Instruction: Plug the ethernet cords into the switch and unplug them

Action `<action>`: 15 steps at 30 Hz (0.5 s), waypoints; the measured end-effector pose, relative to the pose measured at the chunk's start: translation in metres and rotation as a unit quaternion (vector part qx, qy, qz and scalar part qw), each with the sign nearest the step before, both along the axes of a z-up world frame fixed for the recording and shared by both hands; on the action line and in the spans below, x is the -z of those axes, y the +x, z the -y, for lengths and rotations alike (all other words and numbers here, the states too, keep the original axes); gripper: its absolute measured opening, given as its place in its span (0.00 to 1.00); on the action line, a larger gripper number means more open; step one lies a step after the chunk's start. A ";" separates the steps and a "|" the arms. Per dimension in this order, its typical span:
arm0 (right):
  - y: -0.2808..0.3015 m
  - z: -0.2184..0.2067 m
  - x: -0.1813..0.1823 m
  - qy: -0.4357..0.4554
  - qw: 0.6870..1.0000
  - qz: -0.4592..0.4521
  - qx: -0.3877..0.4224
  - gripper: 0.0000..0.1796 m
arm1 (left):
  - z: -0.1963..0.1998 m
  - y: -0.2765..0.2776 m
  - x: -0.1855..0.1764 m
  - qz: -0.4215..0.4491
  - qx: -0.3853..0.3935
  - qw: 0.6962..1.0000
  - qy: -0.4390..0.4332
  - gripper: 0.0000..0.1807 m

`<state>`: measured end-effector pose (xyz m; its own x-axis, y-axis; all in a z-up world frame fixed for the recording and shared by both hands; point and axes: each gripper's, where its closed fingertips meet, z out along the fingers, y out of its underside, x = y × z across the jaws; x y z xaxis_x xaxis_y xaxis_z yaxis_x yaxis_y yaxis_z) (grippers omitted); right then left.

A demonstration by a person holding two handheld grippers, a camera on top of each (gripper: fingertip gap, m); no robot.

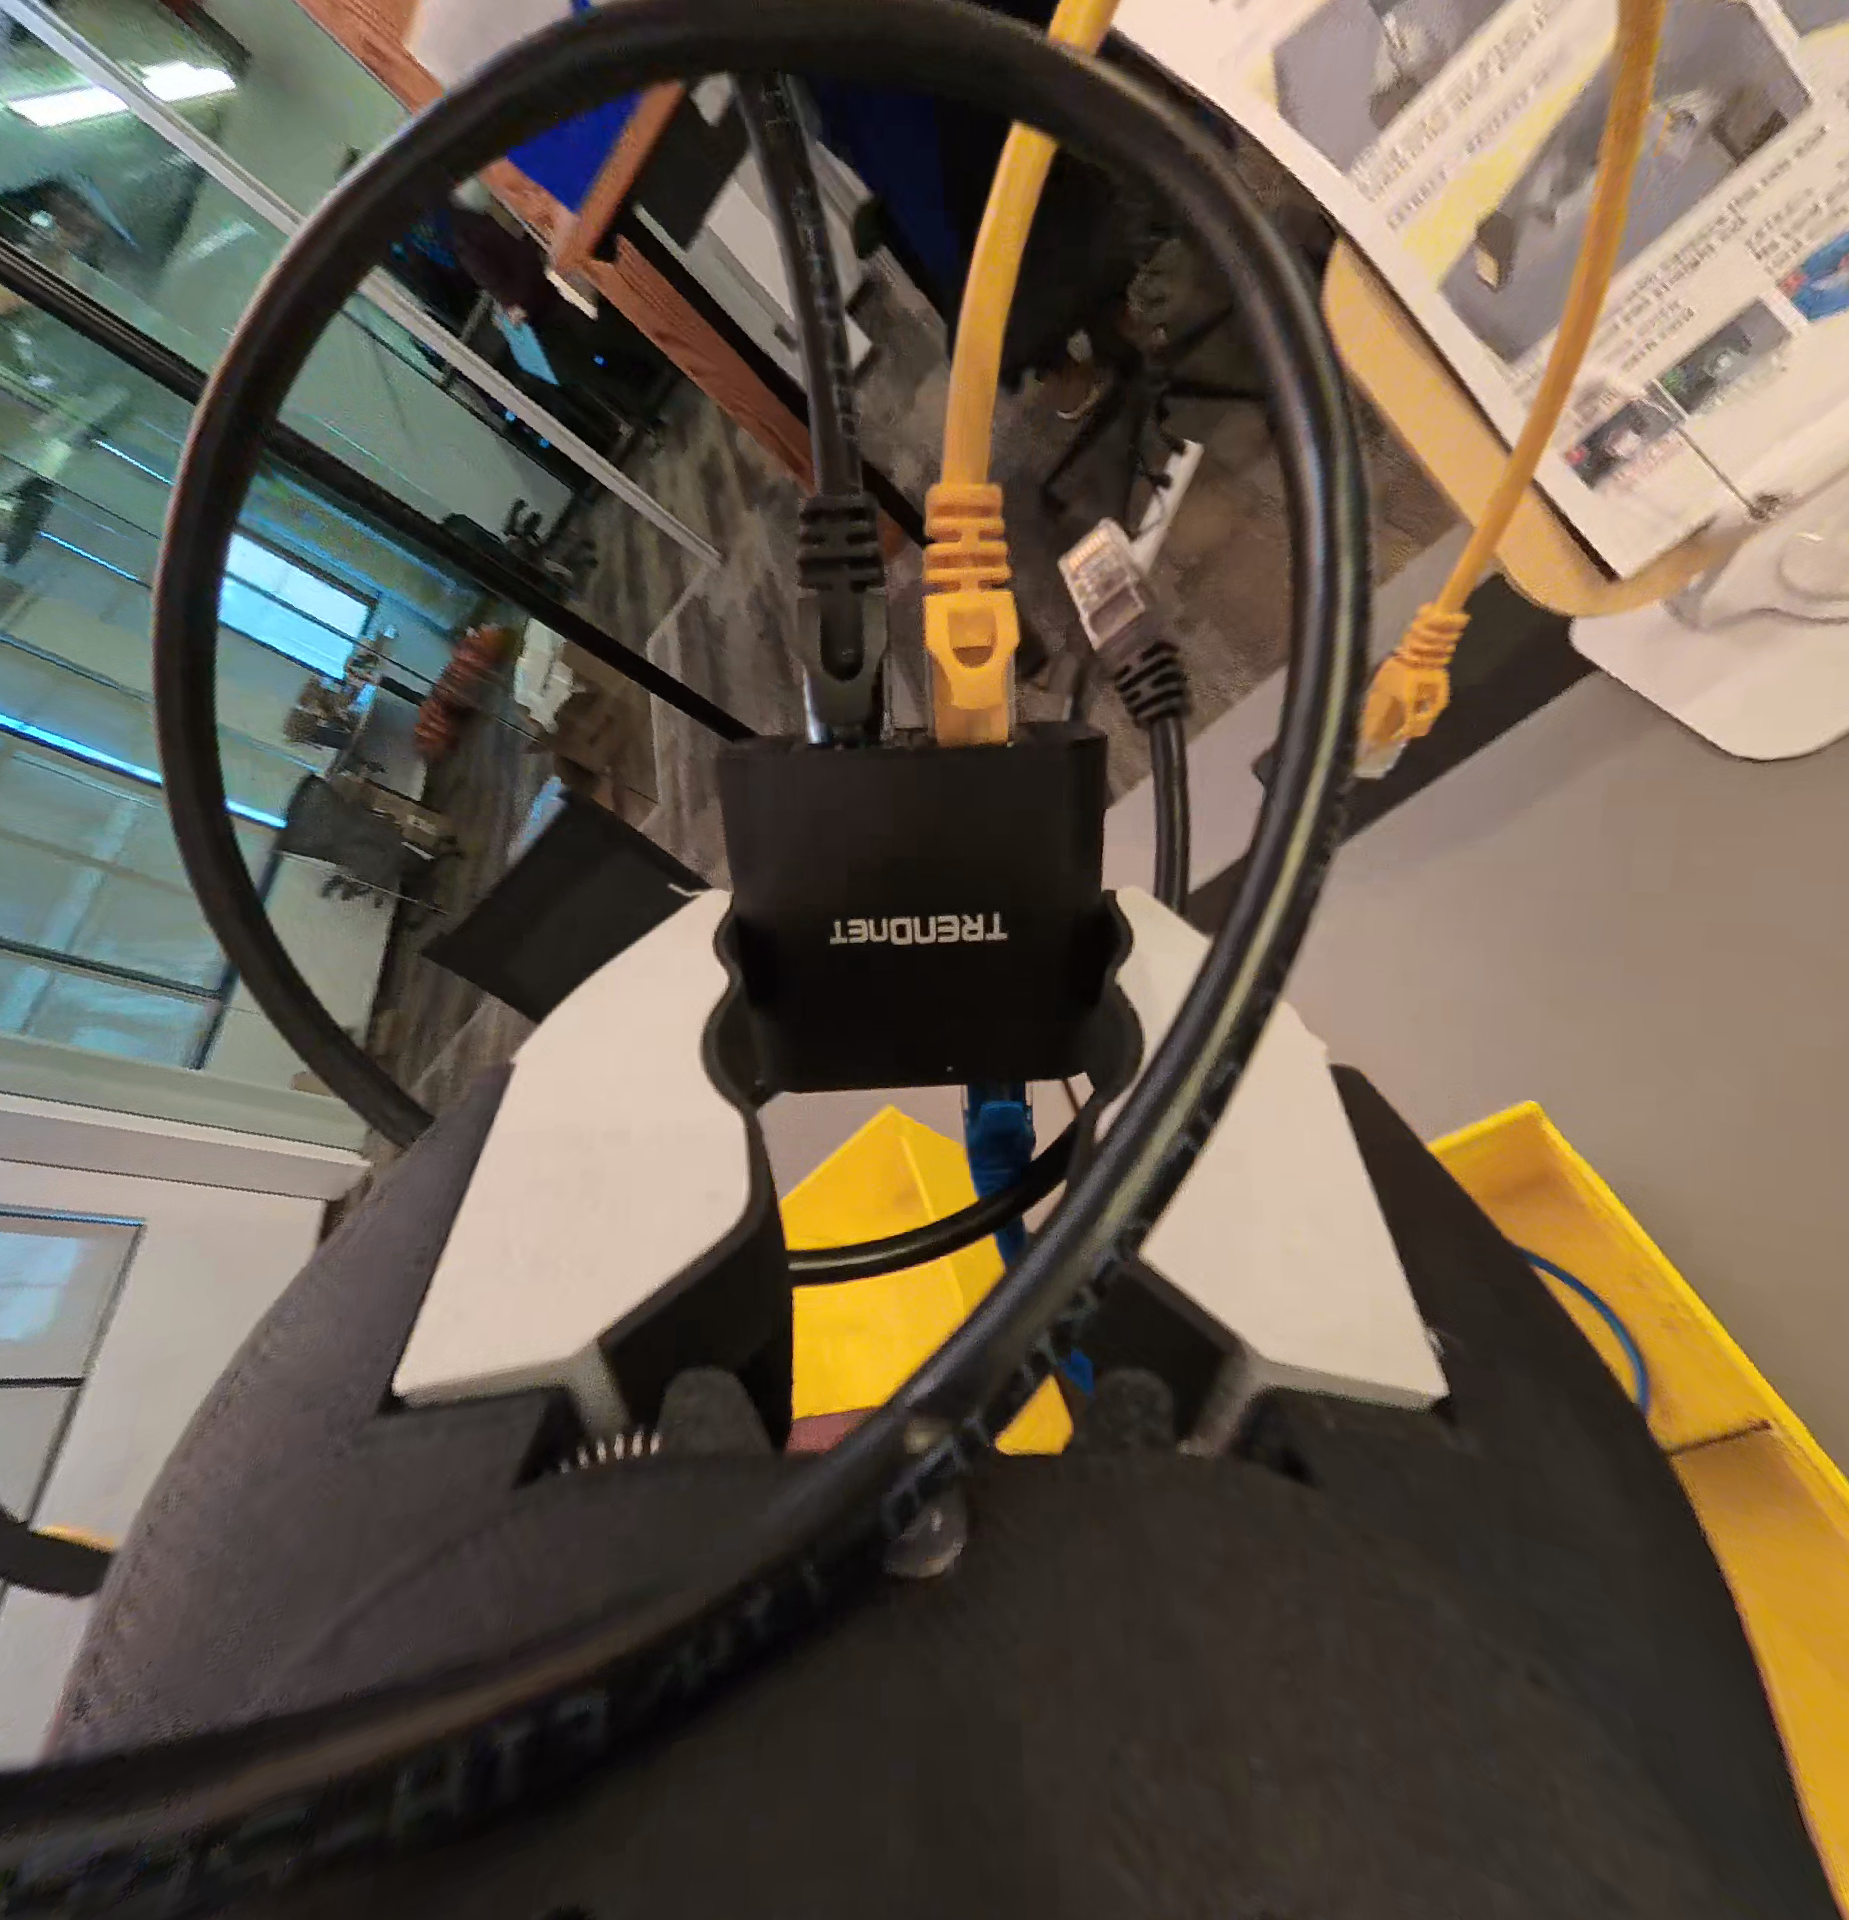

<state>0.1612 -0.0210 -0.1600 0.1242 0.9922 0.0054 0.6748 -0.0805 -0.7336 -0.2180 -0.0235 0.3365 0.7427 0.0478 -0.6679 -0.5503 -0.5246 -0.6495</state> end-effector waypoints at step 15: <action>0.000 0.000 0.000 -0.001 1.000 0.000 0.000 0.41 | -0.028 0.099 -0.049 -0.020 0.085 0.996 0.006 0.34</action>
